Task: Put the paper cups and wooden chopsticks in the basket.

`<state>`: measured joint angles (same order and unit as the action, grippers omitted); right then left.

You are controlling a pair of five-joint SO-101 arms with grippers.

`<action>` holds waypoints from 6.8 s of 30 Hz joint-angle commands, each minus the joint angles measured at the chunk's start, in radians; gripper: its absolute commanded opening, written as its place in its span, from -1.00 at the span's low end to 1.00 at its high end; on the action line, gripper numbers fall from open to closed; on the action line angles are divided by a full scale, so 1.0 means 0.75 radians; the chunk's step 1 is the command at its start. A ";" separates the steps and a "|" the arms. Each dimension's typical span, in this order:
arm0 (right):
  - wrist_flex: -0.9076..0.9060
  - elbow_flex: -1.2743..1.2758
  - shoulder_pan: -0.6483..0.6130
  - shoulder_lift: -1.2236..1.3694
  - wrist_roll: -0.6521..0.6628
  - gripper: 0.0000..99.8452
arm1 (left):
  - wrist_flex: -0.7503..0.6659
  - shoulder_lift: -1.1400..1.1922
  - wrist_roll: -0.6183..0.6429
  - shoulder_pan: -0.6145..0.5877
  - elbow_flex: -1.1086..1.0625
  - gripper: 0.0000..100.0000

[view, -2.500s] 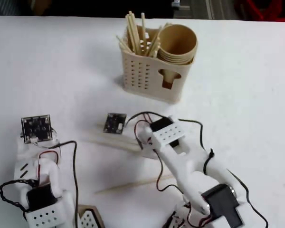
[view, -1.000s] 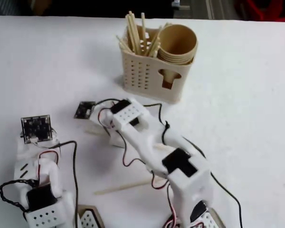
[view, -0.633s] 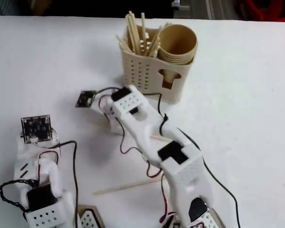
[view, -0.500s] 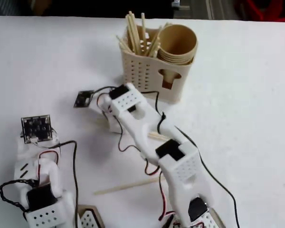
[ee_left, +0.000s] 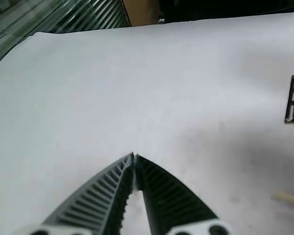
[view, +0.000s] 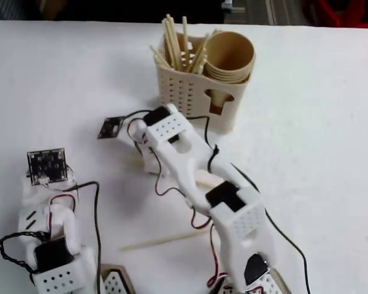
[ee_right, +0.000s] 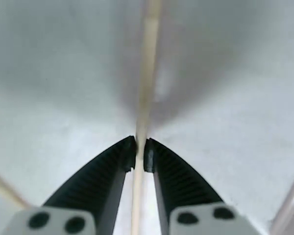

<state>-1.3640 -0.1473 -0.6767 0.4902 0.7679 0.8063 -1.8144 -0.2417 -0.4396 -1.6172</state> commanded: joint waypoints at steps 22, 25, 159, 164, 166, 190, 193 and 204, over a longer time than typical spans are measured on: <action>0.226 -0.368 0.079 -0.801 -0.403 -0.96 | -0.037 -0.013 -0.010 -0.007 0.010 -0.95; 0.400 -0.405 0.118 -0.805 -0.473 -0.96 | -0.037 -0.013 -0.010 -0.007 0.010 -0.95; 0.817 1.418 1.384 -1.889 -0.923 -0.96 | 0.372 2.155 -0.407 1.650 1.029 -0.96; 0.817 1.418 1.384 -1.889 -0.923 -0.96 | 0.563 2.155 -0.403 1.648 1.178 -0.96; 0.817 1.418 1.384 -1.889 -0.923 -0.96 | 0.614 2.155 -0.401 1.619 1.244 -0.96; 0.817 1.420 1.335 -1.877 -0.923 -0.96 | 1.090 2.155 -0.207 1.274 2.811 -0.96; 0.817 1.422 1.331 -1.877 -0.923 -0.96 | 1.002 2.157 -0.151 1.274 2.993 -0.96; 0.887 1.469 1.331 -1.879 -0.923 -0.96 | 0.383 2.182 0.000 1.257 3.030 -0.96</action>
<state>-0.7350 0.9590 0.3284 -0.9106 0.0836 1.2912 -0.1849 -0.2969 0.5255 0.6797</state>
